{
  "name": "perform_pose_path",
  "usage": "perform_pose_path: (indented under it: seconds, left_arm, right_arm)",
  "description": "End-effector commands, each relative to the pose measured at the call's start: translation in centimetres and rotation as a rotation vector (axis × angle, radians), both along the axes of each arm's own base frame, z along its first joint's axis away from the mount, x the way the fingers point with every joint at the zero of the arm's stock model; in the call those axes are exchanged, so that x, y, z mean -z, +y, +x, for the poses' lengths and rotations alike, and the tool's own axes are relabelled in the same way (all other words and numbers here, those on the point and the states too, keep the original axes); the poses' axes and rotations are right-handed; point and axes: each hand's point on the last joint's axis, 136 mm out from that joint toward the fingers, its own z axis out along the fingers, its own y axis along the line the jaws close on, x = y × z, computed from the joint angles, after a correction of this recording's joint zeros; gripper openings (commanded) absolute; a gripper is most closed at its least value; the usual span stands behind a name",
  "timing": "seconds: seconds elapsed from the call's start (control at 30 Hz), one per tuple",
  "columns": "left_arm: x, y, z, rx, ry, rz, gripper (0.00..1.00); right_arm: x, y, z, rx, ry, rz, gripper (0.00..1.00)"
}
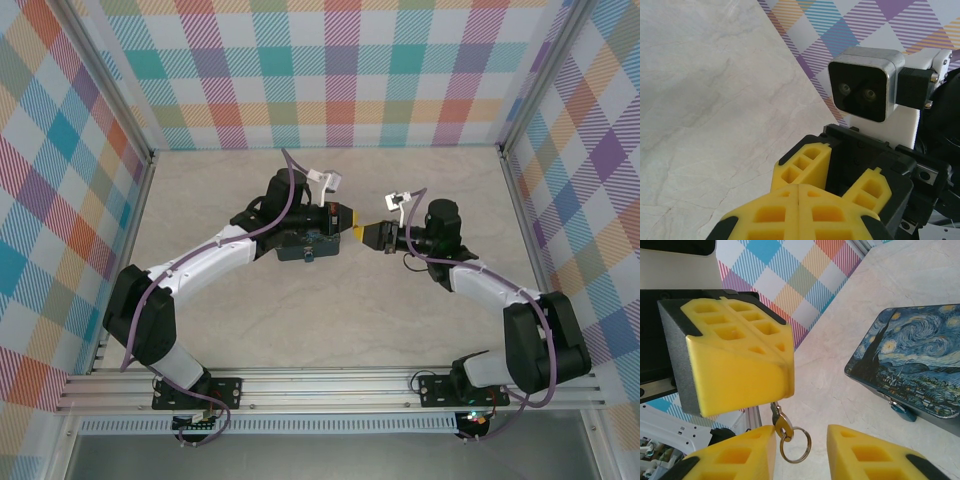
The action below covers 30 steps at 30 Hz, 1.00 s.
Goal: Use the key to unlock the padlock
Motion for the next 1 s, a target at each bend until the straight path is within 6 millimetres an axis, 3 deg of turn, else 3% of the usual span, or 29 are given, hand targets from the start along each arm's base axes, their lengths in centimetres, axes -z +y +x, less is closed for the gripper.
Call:
perform_pose_path:
  seconds: [0.0, 0.3, 0.57, 0.93, 0.97]
  left_arm:
    - [-2.49, -0.49, -0.61, 0.025, -0.041, -0.050, 0.00]
    - [-2.41, -0.60, -0.56, 0.030, -0.040, -0.050, 0.00]
    - [-2.26, -0.58, -0.49, 0.026, -0.037, -0.046, 0.00]
    - [-2.60, -0.31, -0.20, 0.004, -0.053, -0.040, 0.00]
    - [-2.67, -0.26, -0.15, 0.001, -0.054, -0.039, 0.06]
  right_arm:
    - [-2.07, 0.58, 0.01, -0.036, -0.063, 0.033, 0.30]
    - [-2.64, 0.53, -0.04, -0.034, -0.069, 0.040, 0.25]
    - [-2.67, 0.58, -0.14, -0.041, -0.068, 0.041, 0.13]
    - [-2.37, 0.26, -0.69, -0.029, -0.067, 0.023, 0.03]
    - [-2.26, 0.21, -0.73, -0.026, -0.064, 0.017, 0.03]
